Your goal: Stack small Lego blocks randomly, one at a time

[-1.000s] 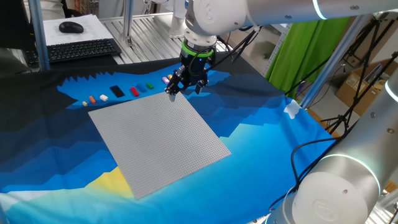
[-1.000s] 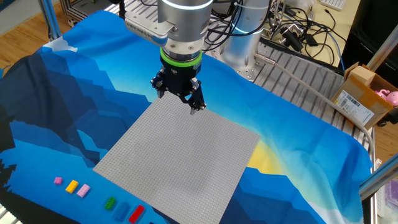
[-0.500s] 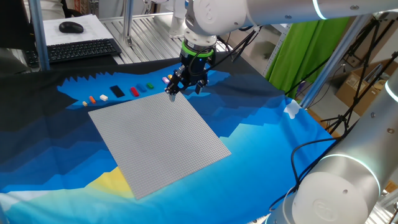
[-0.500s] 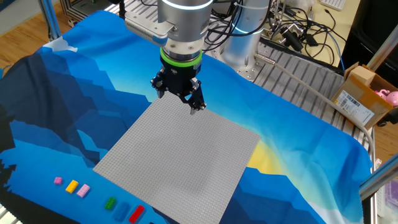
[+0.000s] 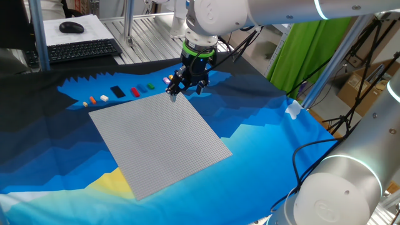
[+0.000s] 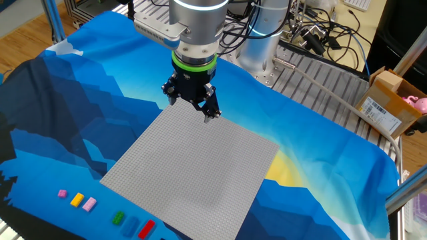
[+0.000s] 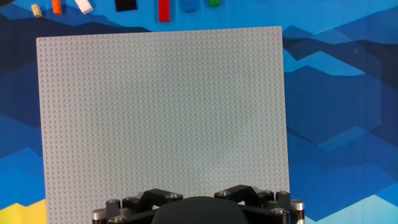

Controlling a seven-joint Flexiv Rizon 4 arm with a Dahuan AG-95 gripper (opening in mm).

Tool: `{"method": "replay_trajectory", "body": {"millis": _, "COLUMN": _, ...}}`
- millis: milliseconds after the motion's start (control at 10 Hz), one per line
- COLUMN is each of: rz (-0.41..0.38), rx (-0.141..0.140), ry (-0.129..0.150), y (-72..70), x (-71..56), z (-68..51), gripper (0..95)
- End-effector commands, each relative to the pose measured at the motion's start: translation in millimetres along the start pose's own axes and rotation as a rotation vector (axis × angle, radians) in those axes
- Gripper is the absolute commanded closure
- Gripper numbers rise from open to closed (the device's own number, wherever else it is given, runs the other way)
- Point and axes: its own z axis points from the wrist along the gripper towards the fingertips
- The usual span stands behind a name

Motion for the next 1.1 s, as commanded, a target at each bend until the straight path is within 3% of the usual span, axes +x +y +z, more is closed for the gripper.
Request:
{"method": "replay_trajectory", "body": {"millis": 100, "rz": 0.118, "rx": -0.030, "ry": -0.023, "y": 0.0, "x": 0.0, "z": 0.0, "gripper": 95.0}}
{"method": "replay_trajectory", "body": {"millis": 1100, "rz": 0.098, "rx": -0.034, "ry": -0.024, "y": 0.0, "x": 0.0, "z": 0.0, "gripper": 95.0}}
